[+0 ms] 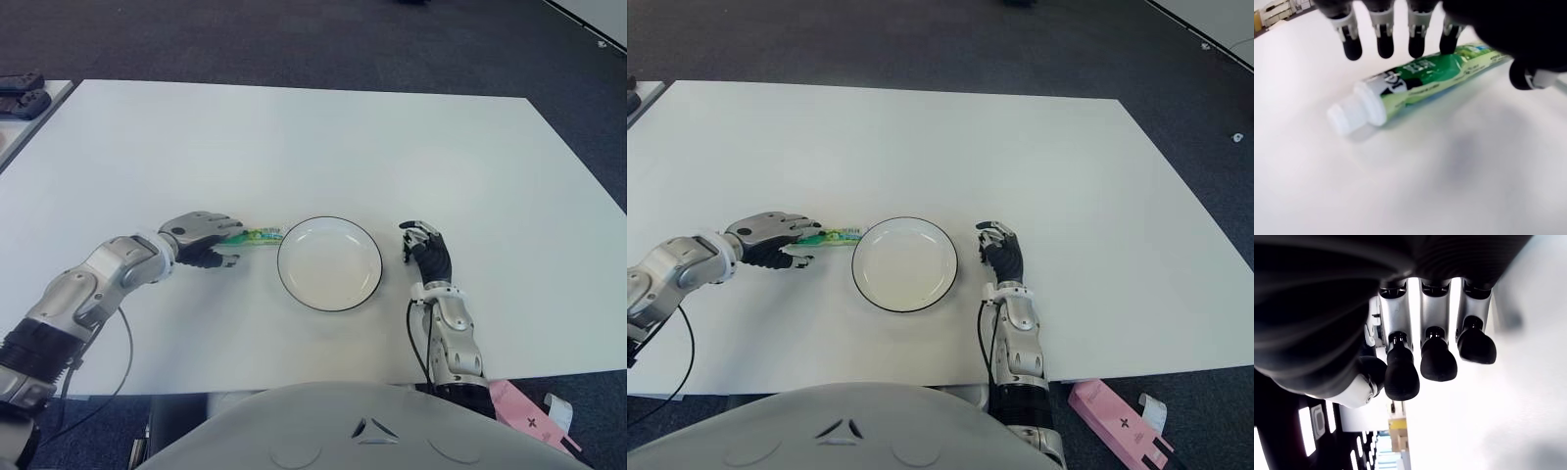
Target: Put the toothpaste on the table into the plate.
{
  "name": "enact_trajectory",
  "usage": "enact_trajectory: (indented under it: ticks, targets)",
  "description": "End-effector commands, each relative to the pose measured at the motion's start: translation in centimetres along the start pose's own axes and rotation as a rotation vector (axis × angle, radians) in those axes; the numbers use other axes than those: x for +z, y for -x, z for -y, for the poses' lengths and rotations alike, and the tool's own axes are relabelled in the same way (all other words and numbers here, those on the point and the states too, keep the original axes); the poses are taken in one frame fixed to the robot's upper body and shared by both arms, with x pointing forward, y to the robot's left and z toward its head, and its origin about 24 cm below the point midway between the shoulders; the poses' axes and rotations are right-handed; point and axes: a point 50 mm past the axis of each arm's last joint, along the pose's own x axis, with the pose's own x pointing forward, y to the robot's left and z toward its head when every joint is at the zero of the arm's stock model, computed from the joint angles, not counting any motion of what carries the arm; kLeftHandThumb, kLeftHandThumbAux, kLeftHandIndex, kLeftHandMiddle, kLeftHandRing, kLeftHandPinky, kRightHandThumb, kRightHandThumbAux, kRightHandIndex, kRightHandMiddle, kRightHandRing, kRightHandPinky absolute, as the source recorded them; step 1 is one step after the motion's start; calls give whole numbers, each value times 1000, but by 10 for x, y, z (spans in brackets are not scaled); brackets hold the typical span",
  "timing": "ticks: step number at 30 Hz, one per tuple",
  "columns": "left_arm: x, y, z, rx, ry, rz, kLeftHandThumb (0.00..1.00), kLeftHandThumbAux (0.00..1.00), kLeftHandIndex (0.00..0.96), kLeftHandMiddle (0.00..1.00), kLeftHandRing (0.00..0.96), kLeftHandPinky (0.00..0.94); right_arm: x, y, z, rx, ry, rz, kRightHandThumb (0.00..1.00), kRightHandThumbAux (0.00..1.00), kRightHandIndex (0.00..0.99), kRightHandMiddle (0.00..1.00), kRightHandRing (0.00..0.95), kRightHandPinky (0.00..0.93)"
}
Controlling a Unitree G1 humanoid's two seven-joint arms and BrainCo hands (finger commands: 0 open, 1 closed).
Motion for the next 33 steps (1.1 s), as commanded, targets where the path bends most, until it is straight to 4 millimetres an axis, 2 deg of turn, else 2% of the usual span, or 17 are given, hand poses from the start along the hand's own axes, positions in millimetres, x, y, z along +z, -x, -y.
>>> enact_trajectory:
  ticks: [1,8,12,21,33]
  targets:
    - [8,-15,26,-101,47,27,496,168,0,0,0,84,-17,8,2,-21,-14,-95,702,727,436,789,787,791]
    - [9,-34,44,-58,132,-36,531,189,0,0,6,176,-17,9,2,-29,-10,-95,702,727,436,790,790,799]
    - [8,-45,58,1,219,-116,567,186,0,29,85,225,-18,10,3,-36,-4,-97,701,727,436,794,792,795]
    - [4,-49,72,138,367,-238,618,211,0,60,136,256,-18,12,4,-39,-14,-100,700,727,437,790,787,784]
    - [7,-50,77,206,464,-275,673,217,0,121,211,297,-18,15,7,-40,-20,-96,700,727,437,790,787,782]
